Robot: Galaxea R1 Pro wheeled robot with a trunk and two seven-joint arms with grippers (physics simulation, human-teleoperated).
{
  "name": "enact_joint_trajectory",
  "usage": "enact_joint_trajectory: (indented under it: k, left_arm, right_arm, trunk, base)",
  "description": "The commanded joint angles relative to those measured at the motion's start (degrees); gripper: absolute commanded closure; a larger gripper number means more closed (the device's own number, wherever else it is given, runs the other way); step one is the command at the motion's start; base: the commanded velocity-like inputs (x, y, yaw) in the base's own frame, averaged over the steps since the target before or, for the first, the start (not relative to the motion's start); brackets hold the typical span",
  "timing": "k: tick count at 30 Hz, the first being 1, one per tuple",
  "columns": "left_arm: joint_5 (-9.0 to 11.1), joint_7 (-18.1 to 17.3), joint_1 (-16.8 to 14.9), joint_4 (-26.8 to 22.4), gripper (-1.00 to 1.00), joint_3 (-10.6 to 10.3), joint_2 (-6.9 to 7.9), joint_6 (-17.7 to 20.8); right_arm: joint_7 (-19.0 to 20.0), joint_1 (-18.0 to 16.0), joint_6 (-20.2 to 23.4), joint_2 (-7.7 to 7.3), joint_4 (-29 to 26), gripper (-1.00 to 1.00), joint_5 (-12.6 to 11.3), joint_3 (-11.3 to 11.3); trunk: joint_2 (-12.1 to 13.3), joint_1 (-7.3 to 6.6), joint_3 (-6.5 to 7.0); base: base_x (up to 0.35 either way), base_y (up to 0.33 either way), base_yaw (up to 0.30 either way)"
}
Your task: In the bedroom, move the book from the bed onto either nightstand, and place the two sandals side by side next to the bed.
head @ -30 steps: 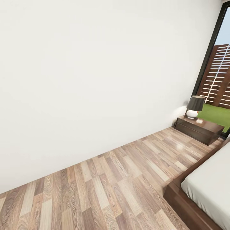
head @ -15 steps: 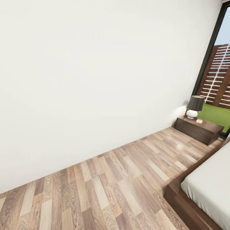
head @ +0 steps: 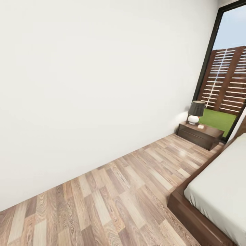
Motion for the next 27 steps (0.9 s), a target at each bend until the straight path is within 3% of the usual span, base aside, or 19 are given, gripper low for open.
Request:
enact_joint_trajectory:
  k: [1, 27]
  left_arm:
    - [0.4, 0.23, -0.01, -0.05, -1.0, -0.5, 0.02, -0.12]
    - [0.4, 0.23, -0.01, -0.05, -1.0, -0.5, 0.02, -0.12]
  right_arm:
    - [0.48, -0.04, 0.28, 0.07, -0.11, -1.0, 0.6, -0.48]
    - [0.45, -0.06, 0.28, 0.05, -0.11, -1.0, 0.6, -0.48]
  trunk:
    - [-0.05, 0.01, -0.07]
    - [-0.05, 0.01, -0.07]
  base:
    - [0.0, 0.0, -0.26]
    - [0.0, 0.0, -0.271]
